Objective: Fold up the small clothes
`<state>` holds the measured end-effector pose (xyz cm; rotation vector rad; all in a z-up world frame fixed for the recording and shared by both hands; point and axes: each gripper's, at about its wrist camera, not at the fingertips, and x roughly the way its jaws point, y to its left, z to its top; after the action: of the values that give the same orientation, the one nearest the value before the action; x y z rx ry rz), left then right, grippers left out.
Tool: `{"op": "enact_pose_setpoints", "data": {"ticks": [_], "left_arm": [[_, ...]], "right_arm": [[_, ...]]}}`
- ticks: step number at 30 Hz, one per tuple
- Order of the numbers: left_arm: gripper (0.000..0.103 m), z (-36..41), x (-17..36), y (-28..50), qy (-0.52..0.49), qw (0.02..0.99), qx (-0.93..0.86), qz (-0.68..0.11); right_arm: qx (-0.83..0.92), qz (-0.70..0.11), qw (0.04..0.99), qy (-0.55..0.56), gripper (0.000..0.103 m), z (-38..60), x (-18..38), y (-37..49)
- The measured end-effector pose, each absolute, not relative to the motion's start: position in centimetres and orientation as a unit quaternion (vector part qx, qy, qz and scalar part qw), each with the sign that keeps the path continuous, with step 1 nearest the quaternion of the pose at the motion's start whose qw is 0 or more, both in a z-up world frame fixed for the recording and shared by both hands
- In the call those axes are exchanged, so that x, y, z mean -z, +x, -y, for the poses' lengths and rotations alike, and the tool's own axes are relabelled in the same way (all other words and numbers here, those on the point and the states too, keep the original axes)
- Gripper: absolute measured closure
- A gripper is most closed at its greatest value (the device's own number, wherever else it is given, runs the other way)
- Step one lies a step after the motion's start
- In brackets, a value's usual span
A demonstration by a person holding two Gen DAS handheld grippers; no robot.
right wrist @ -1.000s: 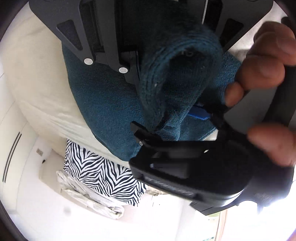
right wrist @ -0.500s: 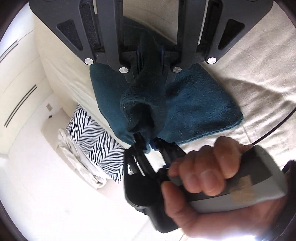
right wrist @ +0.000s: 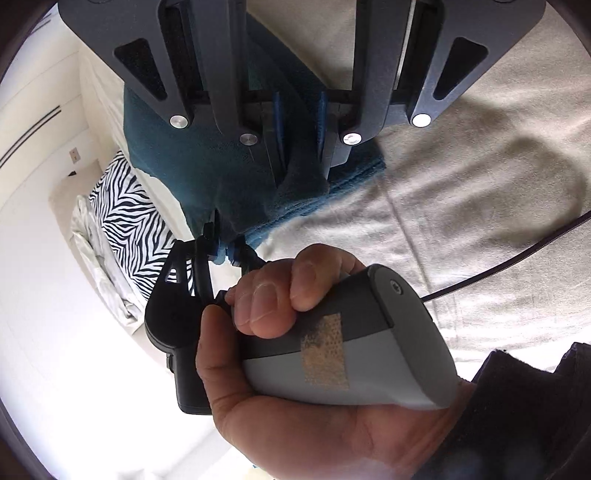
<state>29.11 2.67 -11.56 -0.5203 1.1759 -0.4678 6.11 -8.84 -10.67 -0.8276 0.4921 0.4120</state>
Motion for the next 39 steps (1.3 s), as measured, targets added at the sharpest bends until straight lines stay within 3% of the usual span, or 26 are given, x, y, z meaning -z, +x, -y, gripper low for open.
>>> {"op": "enact_pose_setpoints", "data": {"ticks": [11,14,16,20,25,30,34,37,38,39], "left_arm": [[0.083,-4.4,13.5,28.2,-0.265,0.776,0.2,-0.537],[0.082,-4.9,12.5,27.6,-0.256,0.784,0.188,-0.533],[0.074,-5.2,10.8,27.0,-0.222,0.812,0.157,-0.517],[0.074,-5.1,6.4,24.9,-0.171,0.86,0.133,-0.462],[0.062,0.3,4.1,23.1,-0.076,0.884,0.16,-0.432],[0.063,2.7,10.9,22.9,-0.048,0.854,0.139,-0.499],[0.064,2.7,11.8,21.0,-0.019,0.878,0.137,-0.459],[0.064,2.6,11.9,21.1,-0.024,0.875,0.142,-0.461],[0.064,2.3,12.0,21.1,-0.029,0.875,0.147,-0.459],[0.064,2.0,12.1,21.1,-0.034,0.875,0.153,-0.457]], "right_arm": [[-0.213,-0.27,0.864,-0.366,0.09,7.0,12.2,13.3],[-0.226,-0.287,0.869,-0.333,0.084,8.5,10.9,14.0],[-0.251,-0.302,0.871,-0.296,0.08,10.2,9.5,13.7],[-0.28,-0.327,0.884,-0.182,0.058,15.2,6.0,12.1],[-0.25,-0.363,0.898,0.011,0.057,25.1,2.9,14.9],[-0.258,-0.367,0.862,0.234,0.056,34.3,1.8,19.1],[-0.259,-0.408,0.83,0.279,0.056,37.1,4.0,23.3],[-0.229,-0.476,0.799,0.286,0.064,37.8,10.0,24.8],[-0.236,-0.465,0.8,0.298,0.074,38.5,11.1,24.6],[-0.244,-0.451,0.796,0.321,0.076,39.5,11.4,24.4]]}}
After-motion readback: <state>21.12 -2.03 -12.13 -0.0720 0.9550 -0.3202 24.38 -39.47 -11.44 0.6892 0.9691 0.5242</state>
